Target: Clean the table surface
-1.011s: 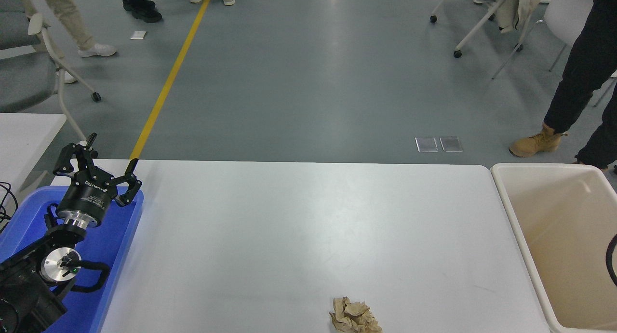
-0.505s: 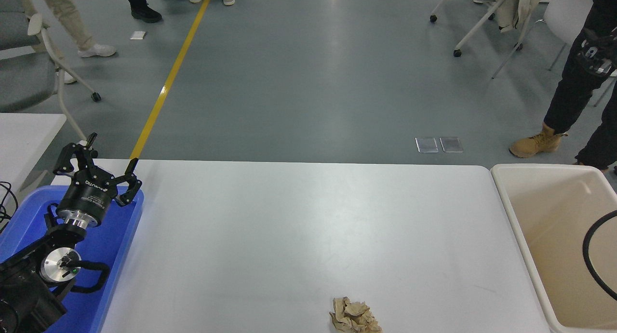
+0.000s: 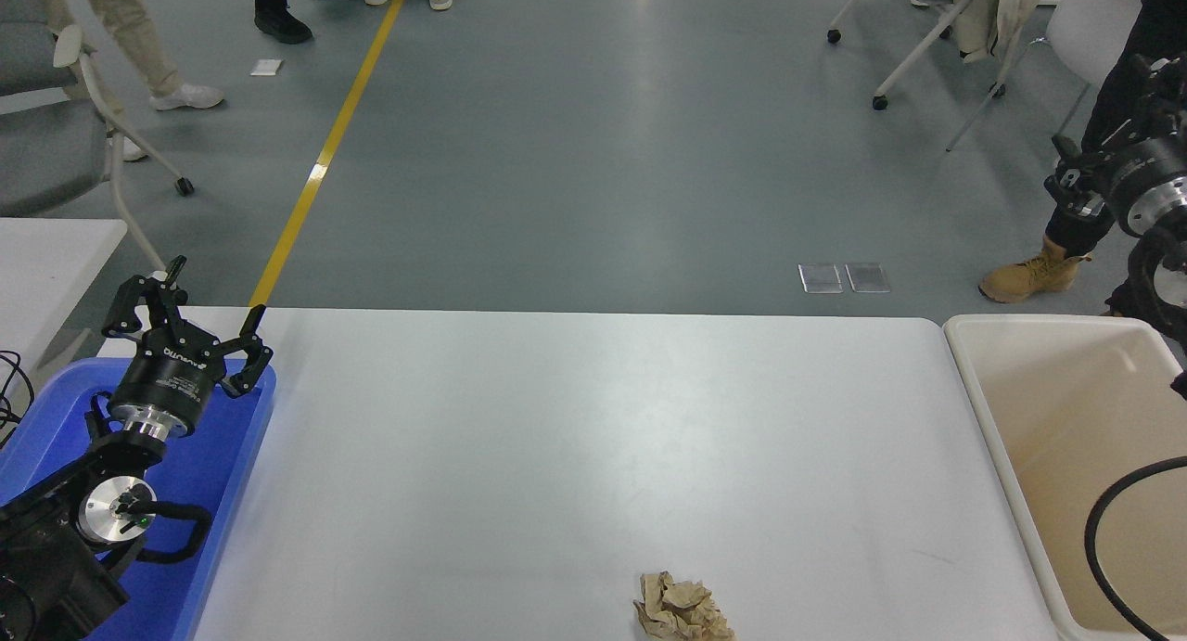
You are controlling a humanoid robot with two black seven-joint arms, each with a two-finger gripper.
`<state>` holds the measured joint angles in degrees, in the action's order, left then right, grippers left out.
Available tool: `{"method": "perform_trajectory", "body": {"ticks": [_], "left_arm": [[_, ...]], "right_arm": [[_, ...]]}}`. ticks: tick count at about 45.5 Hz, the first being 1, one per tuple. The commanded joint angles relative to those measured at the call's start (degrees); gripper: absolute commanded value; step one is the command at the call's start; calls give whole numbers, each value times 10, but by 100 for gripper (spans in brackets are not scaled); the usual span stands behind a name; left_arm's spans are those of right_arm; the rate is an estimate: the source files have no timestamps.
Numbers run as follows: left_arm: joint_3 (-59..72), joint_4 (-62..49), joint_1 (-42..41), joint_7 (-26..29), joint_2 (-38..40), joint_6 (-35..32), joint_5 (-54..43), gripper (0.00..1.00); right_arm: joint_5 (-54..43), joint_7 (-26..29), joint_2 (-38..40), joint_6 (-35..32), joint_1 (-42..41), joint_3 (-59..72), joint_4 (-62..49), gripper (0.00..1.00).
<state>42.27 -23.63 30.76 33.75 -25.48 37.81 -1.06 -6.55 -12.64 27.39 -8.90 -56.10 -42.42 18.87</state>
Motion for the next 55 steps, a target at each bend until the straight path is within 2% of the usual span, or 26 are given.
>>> {"method": "perform_trajectory", "body": {"ticks": [1, 16, 55], "left_arm": [[0, 0, 0, 0, 0, 0, 0, 100], [0, 1, 0, 0, 0, 0, 0, 100], [0, 0, 0, 0, 1, 0, 0, 100]], "right_arm": [[-4, -15, -18, -2, 41, 14, 1, 99], [-5, -100, -42, -6, 70, 13, 11, 99], [-9, -101, -57, -9, 72, 13, 12, 99]]}}
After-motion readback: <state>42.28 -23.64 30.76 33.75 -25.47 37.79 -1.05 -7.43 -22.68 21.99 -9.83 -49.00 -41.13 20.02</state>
